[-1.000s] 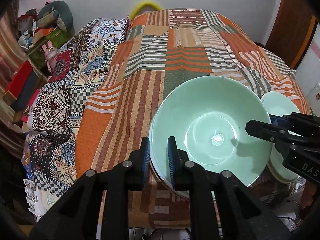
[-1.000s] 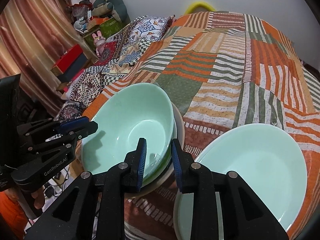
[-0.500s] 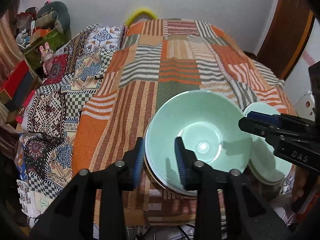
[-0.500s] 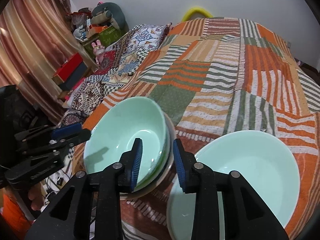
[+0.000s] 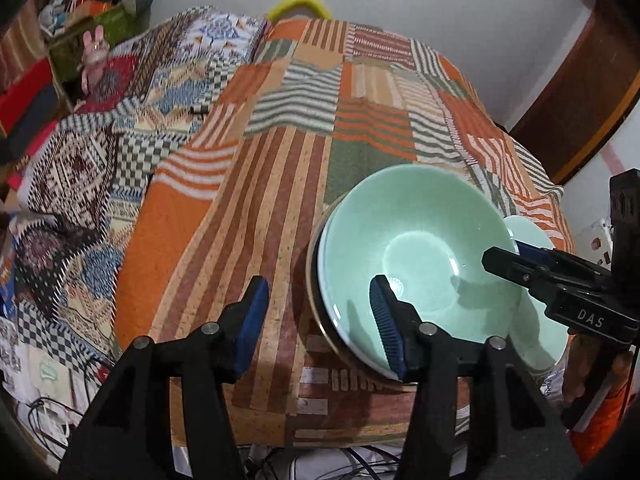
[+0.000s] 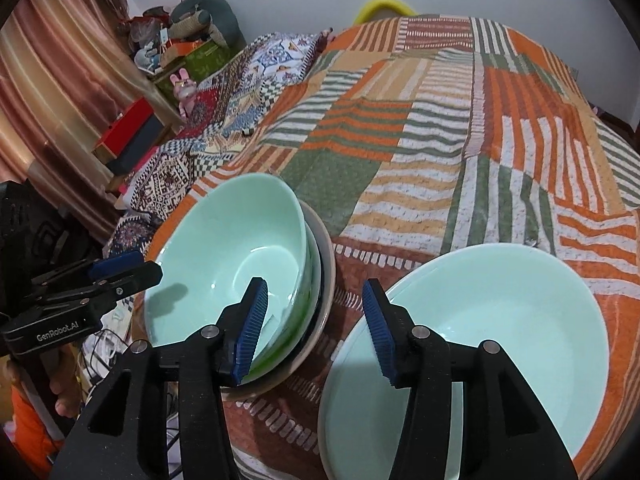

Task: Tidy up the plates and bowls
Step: 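Open both grippers and regrip the rim of the nested bowls, then lift the nested bowls and carry them over the plate stack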

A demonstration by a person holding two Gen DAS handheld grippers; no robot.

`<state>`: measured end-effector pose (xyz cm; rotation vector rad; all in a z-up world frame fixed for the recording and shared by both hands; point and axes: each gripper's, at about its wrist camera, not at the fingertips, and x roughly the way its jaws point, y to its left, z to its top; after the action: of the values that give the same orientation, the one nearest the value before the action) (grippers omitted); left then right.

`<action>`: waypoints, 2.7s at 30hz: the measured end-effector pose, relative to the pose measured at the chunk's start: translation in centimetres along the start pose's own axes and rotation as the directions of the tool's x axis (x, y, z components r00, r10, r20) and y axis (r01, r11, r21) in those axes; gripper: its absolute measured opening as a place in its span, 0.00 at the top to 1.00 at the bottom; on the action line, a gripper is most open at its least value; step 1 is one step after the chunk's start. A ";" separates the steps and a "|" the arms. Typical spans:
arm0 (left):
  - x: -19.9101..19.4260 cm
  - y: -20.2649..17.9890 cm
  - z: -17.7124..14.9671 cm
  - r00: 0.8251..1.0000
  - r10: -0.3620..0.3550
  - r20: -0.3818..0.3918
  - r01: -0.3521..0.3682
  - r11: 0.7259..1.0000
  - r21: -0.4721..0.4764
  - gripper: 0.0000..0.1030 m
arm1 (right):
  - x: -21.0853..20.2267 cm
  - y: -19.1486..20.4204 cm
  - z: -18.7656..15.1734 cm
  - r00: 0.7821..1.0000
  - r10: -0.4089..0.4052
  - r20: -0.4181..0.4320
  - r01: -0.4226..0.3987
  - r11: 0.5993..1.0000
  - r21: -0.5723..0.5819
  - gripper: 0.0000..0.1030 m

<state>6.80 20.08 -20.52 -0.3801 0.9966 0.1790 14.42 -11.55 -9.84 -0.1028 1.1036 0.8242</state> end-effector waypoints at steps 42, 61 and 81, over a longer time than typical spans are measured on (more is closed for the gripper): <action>2.6 -2.0 -0.6 0.997 -0.026 -0.079 0.026 1.000 0.000 0.68 | 1.5 0.4 -0.4 0.999 0.001 -0.049 0.001 0.999 0.035 0.70; -4.1 -4.6 0.5 0.996 -0.012 0.086 0.009 0.999 0.032 0.68 | -3.5 1.7 0.2 0.996 0.034 0.084 -0.037 0.999 0.035 0.70; -8.1 -10.0 0.7 0.985 -0.057 0.165 0.038 0.992 0.118 0.68 | -9.2 -0.3 -1.0 0.975 0.009 0.222 -0.024 0.998 0.065 0.70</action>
<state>6.19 11.34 -11.01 -0.2792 0.8266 0.1083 12.04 -17.18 -2.87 0.0541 0.9213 0.7921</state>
